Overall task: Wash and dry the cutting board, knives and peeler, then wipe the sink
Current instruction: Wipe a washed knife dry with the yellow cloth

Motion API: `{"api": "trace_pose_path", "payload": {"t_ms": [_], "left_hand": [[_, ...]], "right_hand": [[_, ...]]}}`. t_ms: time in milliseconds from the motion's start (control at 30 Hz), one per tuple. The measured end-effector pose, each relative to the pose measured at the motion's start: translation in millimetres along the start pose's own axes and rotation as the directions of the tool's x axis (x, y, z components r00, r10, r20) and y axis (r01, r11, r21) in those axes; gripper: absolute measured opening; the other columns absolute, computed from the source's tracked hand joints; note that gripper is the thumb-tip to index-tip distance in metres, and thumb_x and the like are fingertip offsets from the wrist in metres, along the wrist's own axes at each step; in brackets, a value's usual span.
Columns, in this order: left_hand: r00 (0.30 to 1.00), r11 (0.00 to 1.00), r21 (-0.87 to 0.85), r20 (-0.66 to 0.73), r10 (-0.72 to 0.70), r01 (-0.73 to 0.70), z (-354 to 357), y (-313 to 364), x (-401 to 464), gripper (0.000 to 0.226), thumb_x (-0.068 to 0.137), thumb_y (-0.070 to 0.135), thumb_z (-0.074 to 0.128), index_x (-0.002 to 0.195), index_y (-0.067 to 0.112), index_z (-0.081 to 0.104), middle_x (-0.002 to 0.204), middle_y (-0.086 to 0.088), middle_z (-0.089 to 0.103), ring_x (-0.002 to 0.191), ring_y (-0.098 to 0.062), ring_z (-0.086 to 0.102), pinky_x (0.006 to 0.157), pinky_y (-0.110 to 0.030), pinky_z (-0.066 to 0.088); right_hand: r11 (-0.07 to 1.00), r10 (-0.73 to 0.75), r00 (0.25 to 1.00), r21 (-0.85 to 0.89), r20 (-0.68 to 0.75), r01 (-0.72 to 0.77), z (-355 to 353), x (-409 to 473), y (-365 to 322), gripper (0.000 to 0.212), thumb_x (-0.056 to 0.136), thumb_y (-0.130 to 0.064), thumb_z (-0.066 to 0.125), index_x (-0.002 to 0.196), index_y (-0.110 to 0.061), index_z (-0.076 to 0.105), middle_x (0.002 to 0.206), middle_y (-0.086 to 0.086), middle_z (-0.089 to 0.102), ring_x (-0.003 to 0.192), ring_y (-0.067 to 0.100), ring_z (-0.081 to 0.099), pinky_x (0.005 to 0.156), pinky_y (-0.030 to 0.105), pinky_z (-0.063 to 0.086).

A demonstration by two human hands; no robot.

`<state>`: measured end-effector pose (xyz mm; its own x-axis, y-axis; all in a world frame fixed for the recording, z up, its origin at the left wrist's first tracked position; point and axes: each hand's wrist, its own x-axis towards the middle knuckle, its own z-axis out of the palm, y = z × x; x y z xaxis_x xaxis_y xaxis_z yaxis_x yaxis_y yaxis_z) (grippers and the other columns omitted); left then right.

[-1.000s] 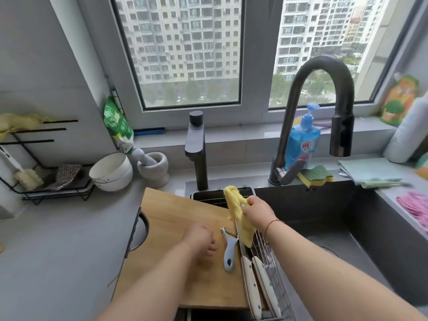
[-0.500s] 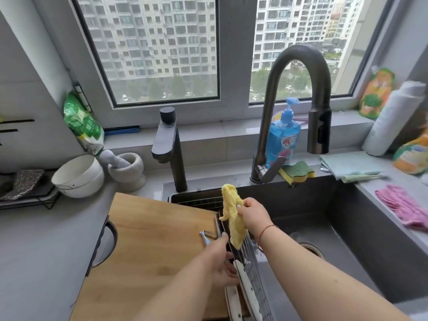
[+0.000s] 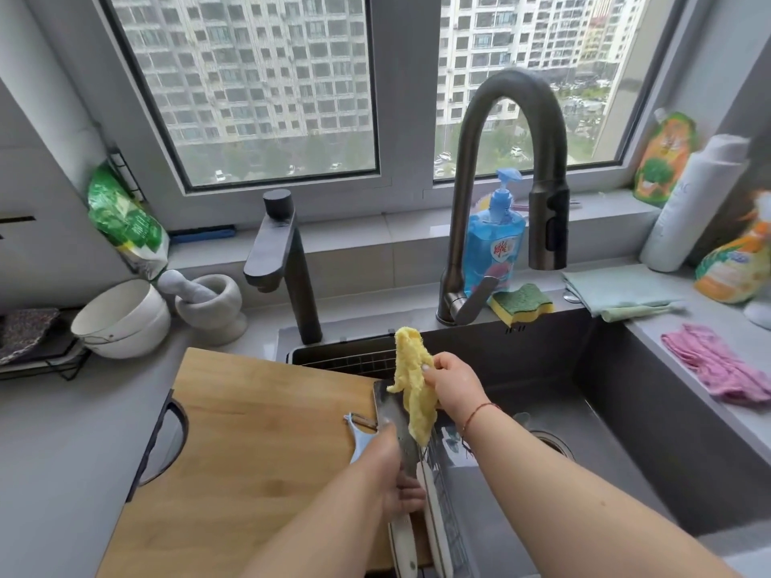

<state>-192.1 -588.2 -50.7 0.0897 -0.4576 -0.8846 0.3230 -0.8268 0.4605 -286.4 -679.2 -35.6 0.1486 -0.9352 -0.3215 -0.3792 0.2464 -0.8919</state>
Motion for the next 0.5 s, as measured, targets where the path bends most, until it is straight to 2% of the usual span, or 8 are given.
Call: {"api": "trace_pose_path", "payload": {"t_ms": [100, 167, 267, 367, 433, 500], "left_hand": [[0.998, 0.997, 0.067, -0.041, 0.037, -0.034, 3, 2, 2, 0.091, 0.091, 0.072, 0.023, 0.14, -0.003, 0.039, 0.112, -0.024, 0.057, 0.082, -0.033, 0.062, 0.059, -0.037, 0.055], [0.997, 0.994, 0.107, -0.059, 0.043, -0.037, 3, 2, 2, 0.092, 0.09, 0.072, 0.023, 0.135, -0.006, 0.043, 0.11, -0.023, 0.058, 0.082, -0.032, 0.063, 0.061, -0.038, 0.056], [1.0, 0.995, 0.104, -0.02, 0.007, -0.004, 6, 2, 5, 0.094, 0.091, 0.072, 0.021, 0.14, -0.007, 0.037, 0.131, -0.026, 0.051, 0.091, -0.037, 0.065, 0.076, -0.043, 0.059], [1.0, 0.999, 0.04, -0.011, 0.012, -0.012, 14, -5, 5, 0.089, 0.089, 0.074, 0.022, 0.146, 0.005, 0.031, 0.148, -0.018, 0.035, 0.092, -0.037, 0.068, 0.067, -0.037, 0.059], [0.999, 0.999, 0.041, -0.036, 0.028, -0.026, 16, -8, 11, 0.086, 0.09, 0.074, 0.022, 0.145, 0.008, 0.032, 0.142, -0.015, 0.041, 0.087, -0.033, 0.069, 0.058, -0.033, 0.057], [0.999, 0.999, 0.046, -0.048, 0.025, -0.023, 15, -8, 20, 0.083, 0.09, 0.073, 0.023, 0.133, 0.005, 0.044, 0.117, -0.014, 0.052, 0.07, -0.026, 0.067, 0.052, -0.03, 0.051]], "right_hand": [[1.0, -0.001, 1.0, 0.03, -0.012, 0.002, -4, -1, 2, 0.017, 0.096, -0.024, 0.051, 0.08, -0.021, 0.055, 0.088, 0.004, 0.06, 0.086, 0.021, 0.058, 0.087, 0.044, 0.053], [0.999, 0.002, 1.0, 0.039, -0.021, -0.001, -6, -1, 3, 0.018, 0.096, -0.024, 0.051, 0.079, -0.02, 0.055, 0.086, 0.004, 0.059, 0.084, 0.021, 0.057, 0.087, 0.045, 0.053], [0.999, 0.012, 1.0, 0.04, -0.024, -0.011, -9, -4, 4, 0.017, 0.095, -0.024, 0.052, 0.08, -0.019, 0.056, 0.089, 0.007, 0.062, 0.089, 0.025, 0.06, 0.089, 0.048, 0.053], [0.999, 0.02, 1.0, 0.048, -0.019, -0.019, -12, -5, 6, 0.015, 0.094, -0.025, 0.052, 0.082, -0.019, 0.058, 0.095, 0.012, 0.065, 0.097, 0.031, 0.063, 0.088, 0.051, 0.053], [0.998, 0.017, 1.0, 0.055, -0.013, -0.016, -14, -5, 7, 0.016, 0.095, -0.024, 0.052, 0.08, -0.02, 0.057, 0.091, 0.009, 0.064, 0.094, 0.029, 0.063, 0.088, 0.051, 0.053], [0.998, 0.011, 1.0, 0.063, -0.007, -0.011, -16, -4, 9, 0.018, 0.095, -0.023, 0.051, 0.078, -0.021, 0.056, 0.088, 0.006, 0.062, 0.092, 0.027, 0.062, 0.089, 0.051, 0.053]]}}
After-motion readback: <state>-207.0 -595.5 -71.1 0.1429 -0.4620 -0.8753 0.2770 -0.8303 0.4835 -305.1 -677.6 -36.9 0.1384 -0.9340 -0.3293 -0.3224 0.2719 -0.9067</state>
